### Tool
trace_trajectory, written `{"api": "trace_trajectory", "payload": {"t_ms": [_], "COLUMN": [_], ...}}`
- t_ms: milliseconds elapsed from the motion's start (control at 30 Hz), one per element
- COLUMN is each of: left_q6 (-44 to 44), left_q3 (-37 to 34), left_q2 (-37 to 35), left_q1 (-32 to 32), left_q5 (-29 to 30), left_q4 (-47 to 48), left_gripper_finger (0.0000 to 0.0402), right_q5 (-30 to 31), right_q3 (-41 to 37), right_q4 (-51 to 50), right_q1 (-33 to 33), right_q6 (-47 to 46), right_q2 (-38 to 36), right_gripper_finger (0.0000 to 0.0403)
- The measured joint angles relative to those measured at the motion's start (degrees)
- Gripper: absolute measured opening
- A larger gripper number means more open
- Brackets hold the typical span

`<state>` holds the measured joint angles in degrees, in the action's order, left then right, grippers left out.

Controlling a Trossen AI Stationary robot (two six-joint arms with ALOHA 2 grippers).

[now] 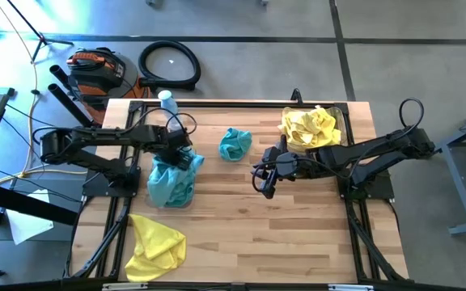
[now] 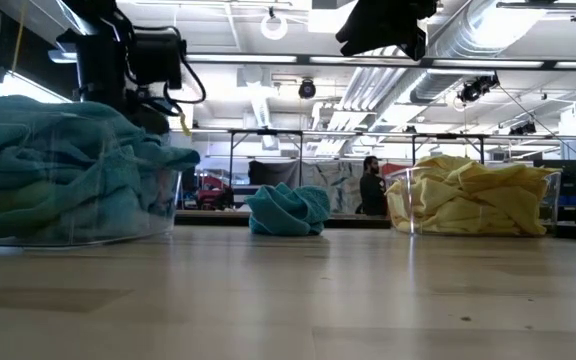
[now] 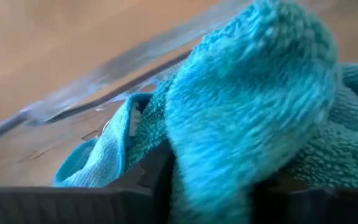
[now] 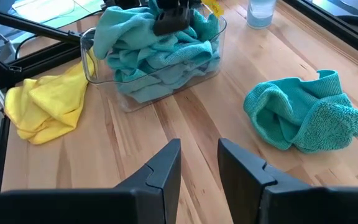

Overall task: Sort microfiber towel by color & place in baskets
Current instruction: Put the blue microfiber cloth into the left transparent bin

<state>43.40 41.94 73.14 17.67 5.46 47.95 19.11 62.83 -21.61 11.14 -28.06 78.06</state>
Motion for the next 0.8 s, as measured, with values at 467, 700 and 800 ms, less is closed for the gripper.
{"api": "trace_trajectory", "payload": {"t_ms": [467, 700, 800], "left_q6": [1.35, 3.11, 4.55], "left_q3": [8.15, 11.57, 13.62], "left_q2": [-7.87, -10.76, -12.03], "left_q1": [0.02, -0.39, -1.65], "left_q5": [0.15, -0.85, -0.96], "left_q4": [8.63, 13.28, 16.96], "left_gripper_finger": [0.0131, 0.0131, 0.0131], "right_q5": [0.14, 1.4, 1.4], "right_q3": [0.0, 0.0, 0.0], "right_q4": [0.01, 0.0, 0.01], "right_q1": [0.0, 0.0, 0.0], "right_q6": [1.45, 1.52, 1.52], "right_q2": [0.0, 0.0, 0.0], "right_gripper_finger": [0.0101, 0.0101, 0.0101]}}
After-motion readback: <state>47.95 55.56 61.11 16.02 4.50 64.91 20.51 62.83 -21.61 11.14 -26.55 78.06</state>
